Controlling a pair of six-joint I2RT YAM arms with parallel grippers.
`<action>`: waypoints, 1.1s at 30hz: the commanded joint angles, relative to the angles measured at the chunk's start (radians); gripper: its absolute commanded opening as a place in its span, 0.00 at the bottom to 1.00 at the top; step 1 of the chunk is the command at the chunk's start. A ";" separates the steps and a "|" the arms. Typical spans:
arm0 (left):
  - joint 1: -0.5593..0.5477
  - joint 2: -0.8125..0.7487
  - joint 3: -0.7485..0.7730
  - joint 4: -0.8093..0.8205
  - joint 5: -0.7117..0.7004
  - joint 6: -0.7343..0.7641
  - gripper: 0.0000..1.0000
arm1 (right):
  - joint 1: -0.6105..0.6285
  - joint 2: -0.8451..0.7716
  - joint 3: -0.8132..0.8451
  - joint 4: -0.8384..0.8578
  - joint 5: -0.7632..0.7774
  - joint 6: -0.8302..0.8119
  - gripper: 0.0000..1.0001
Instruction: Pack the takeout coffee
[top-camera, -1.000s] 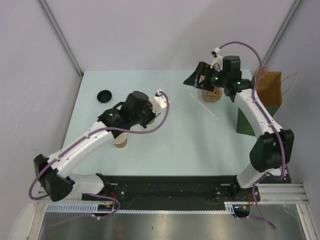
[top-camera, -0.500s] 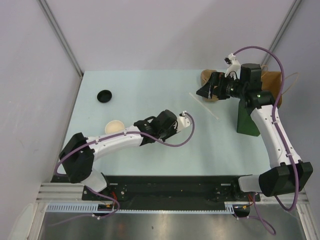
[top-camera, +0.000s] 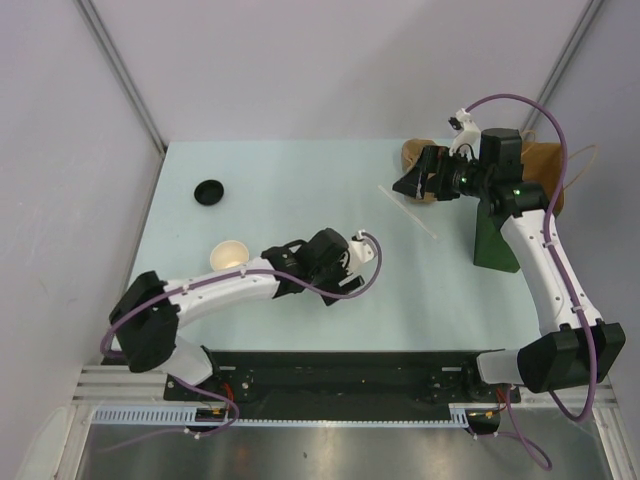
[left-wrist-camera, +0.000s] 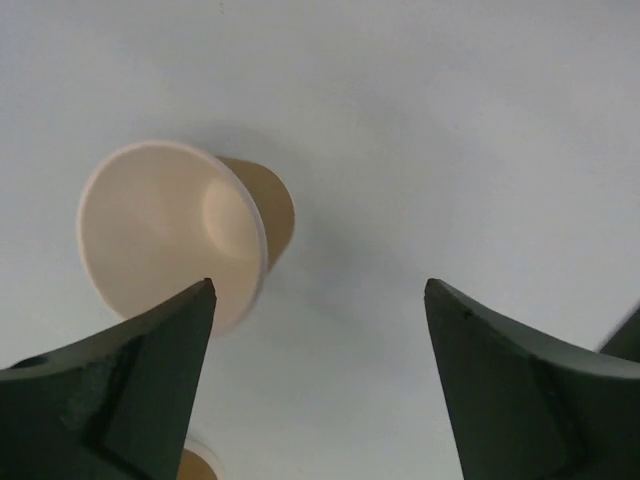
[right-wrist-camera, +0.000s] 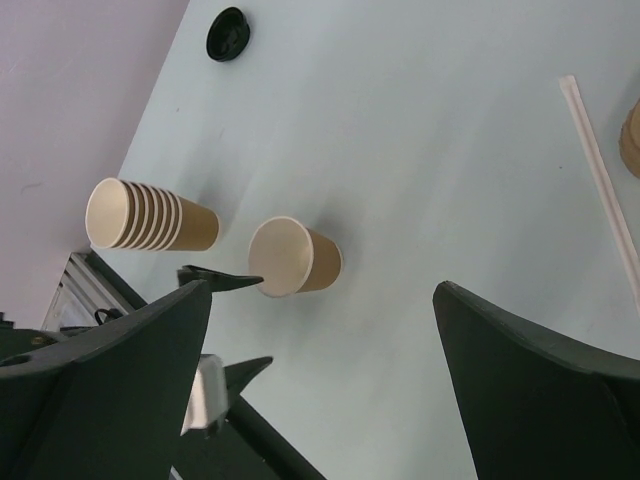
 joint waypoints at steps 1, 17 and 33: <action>0.001 -0.165 0.098 -0.142 0.097 -0.014 0.95 | -0.006 -0.013 0.004 0.009 -0.018 -0.012 1.00; 0.936 -0.327 0.379 -0.628 0.408 0.090 0.96 | -0.003 -0.010 -0.007 0.001 -0.032 -0.014 1.00; 1.088 -0.363 0.034 -0.519 0.453 0.124 0.76 | -0.004 -0.001 -0.018 0.006 -0.026 -0.014 1.00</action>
